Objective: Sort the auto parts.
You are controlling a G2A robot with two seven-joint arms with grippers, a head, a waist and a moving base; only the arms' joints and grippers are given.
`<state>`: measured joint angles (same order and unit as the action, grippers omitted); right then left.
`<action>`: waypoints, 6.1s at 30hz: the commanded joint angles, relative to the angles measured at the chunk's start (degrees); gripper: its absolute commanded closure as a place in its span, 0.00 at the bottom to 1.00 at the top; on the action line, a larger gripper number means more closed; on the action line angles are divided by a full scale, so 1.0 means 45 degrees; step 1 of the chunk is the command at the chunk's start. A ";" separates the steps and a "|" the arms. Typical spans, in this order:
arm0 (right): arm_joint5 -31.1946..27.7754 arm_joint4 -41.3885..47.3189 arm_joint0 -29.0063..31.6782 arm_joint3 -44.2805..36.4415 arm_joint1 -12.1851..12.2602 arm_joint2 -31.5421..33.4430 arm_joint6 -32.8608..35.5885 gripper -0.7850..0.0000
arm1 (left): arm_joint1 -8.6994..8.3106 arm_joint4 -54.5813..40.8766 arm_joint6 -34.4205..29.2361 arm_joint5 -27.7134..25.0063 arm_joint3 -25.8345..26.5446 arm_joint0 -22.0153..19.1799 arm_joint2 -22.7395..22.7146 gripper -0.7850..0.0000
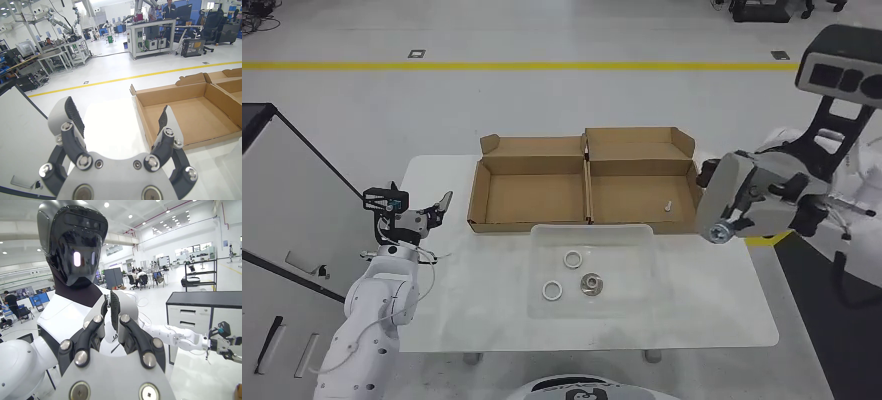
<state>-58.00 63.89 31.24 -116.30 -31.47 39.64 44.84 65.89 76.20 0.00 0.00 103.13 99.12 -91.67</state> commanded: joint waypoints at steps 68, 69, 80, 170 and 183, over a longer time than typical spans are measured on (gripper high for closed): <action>0.4197 -0.4280 0.2908 0.0233 -0.4024 0.1681 -0.2343 1.00 | 0.0000 0.0000 0.0000 0.0000 0.0000 0.0000 0.0000 0.00; 0.4031 -0.4173 0.2966 0.0190 -0.4079 0.1665 -0.2374 1.00 | 0.0000 0.0000 0.0000 0.0000 0.0000 0.0000 0.0000 0.00; 0.2608 -0.2981 0.3423 0.0268 -0.4663 0.1621 -0.2466 1.00 | 0.0000 0.0000 0.0000 0.0000 0.0000 0.0000 0.0000 0.00; 0.5539 -0.4306 0.1551 0.9420 -0.6001 0.4889 0.5027 1.00 | 0.0000 0.0000 0.0000 0.0000 0.0000 0.0000 0.0000 0.00; 0.6617 -0.9892 0.0158 1.1477 -0.6015 0.3552 0.6939 1.00 | 0.0000 0.0000 0.0000 0.0000 0.0000 0.0000 0.0000 0.00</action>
<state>-28.64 20.59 31.96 -64.71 -58.64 55.76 75.69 65.89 76.20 0.00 0.00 103.13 99.12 -91.67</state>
